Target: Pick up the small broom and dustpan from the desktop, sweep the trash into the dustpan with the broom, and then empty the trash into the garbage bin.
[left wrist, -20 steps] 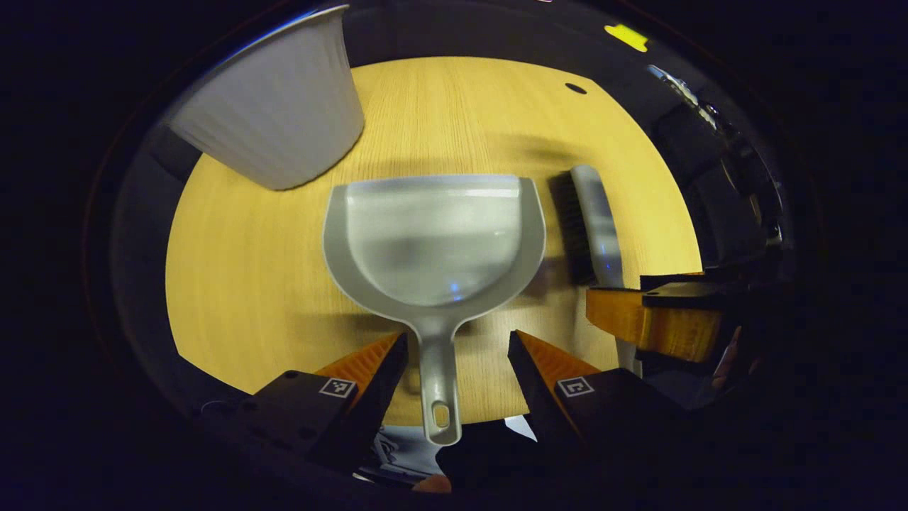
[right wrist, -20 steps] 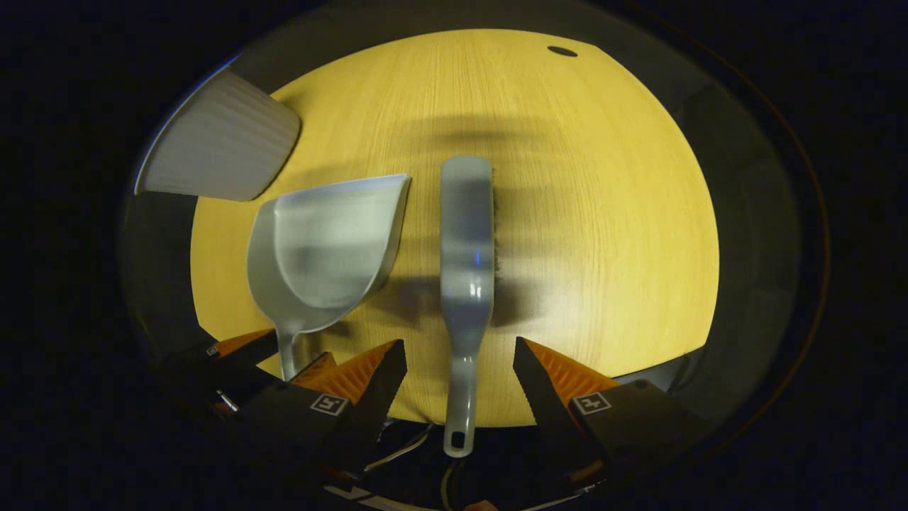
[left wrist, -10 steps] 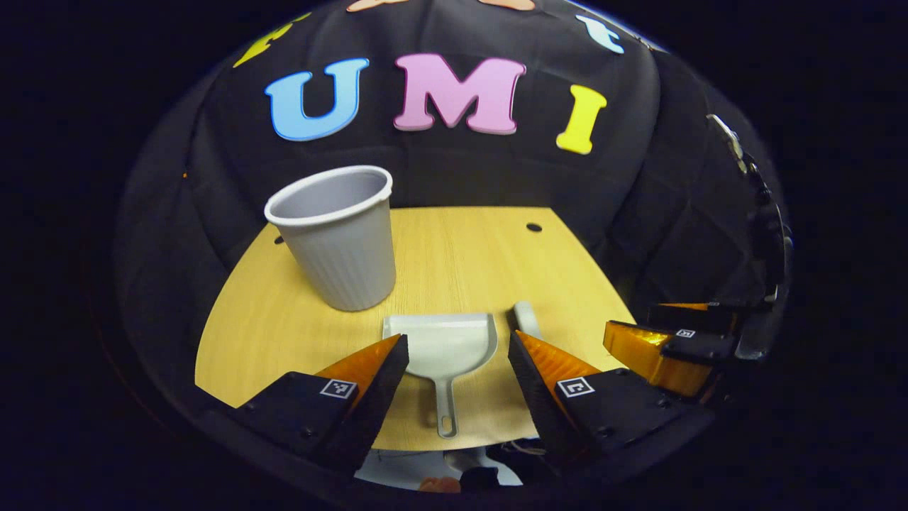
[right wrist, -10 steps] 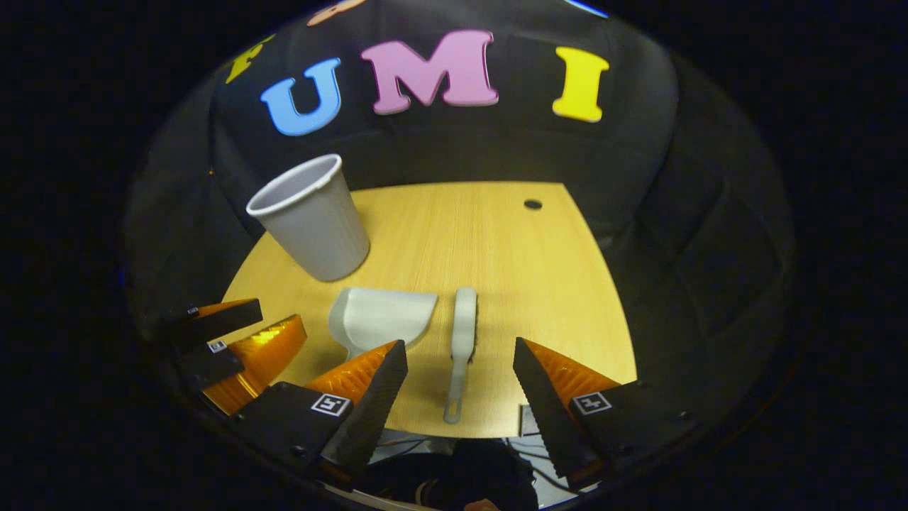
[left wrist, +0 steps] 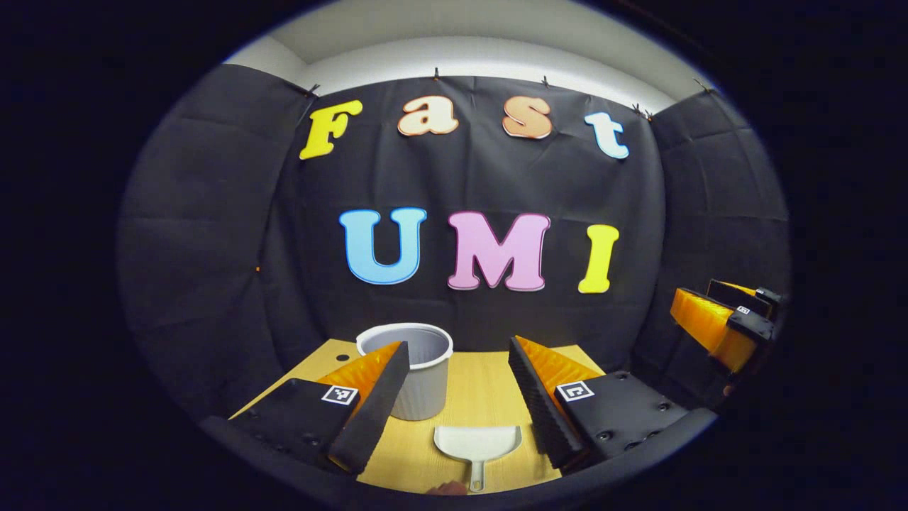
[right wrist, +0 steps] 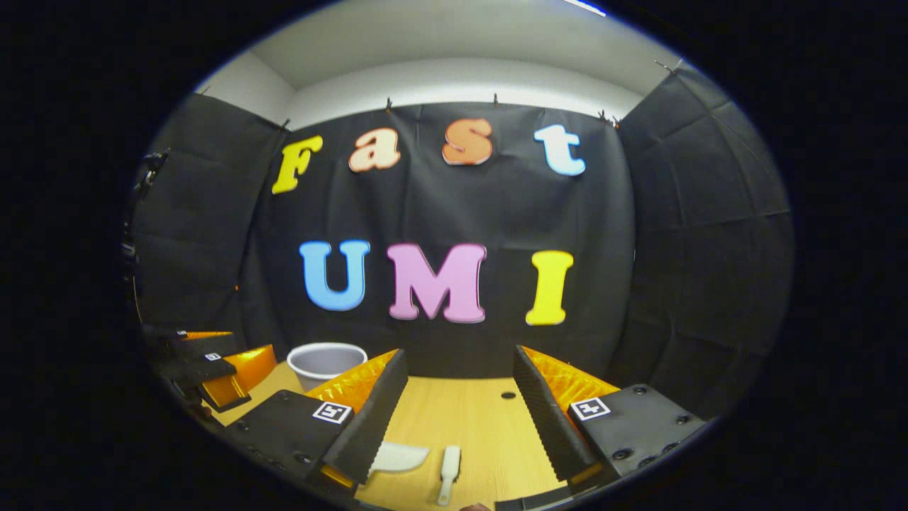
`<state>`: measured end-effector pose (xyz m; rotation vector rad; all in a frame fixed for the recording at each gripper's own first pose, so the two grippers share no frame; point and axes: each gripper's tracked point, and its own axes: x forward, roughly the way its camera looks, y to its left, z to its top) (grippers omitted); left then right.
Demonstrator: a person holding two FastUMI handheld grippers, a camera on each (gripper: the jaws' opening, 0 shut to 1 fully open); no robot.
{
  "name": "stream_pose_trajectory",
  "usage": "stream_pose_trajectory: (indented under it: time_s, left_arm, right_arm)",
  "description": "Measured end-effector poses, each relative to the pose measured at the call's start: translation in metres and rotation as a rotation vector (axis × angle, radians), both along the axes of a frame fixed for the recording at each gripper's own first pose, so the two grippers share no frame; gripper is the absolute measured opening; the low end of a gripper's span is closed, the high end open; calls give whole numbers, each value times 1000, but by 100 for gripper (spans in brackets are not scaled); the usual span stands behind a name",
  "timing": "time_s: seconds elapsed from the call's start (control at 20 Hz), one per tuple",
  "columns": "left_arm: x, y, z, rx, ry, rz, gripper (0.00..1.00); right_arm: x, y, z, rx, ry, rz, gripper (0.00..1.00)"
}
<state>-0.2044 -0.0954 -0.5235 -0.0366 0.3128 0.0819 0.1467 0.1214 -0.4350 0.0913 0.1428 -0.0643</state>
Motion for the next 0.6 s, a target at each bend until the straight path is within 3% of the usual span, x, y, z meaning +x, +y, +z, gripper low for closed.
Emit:
stream_pose_trajectory:
  time_s: [0.05, 0.15, 0.2, 0.35, 0.6]
  left_arm:
    - [5, 2, 6, -13, -81, 4, 87]
    - [3, 7, 12, -12, -165, 30, 79]
    - [2, 9, 14, 7, -183, 45, 82]
    - [0, 7, 19, 18, -194, 77, 82]
    - [1, 6, 16, -12, -167, 48, 82]
  right_arm:
    - [0, -6, 15, -8, -65, -8, 96]
    - [-2, -15, 26, -44, -159, -16, 95]
    - [-2, -14, 26, -38, -180, 2, 91]
    - [-1, -9, 21, -8, -158, 68, 95]
    - [-5, -8, 24, -51, -151, 71, 92]
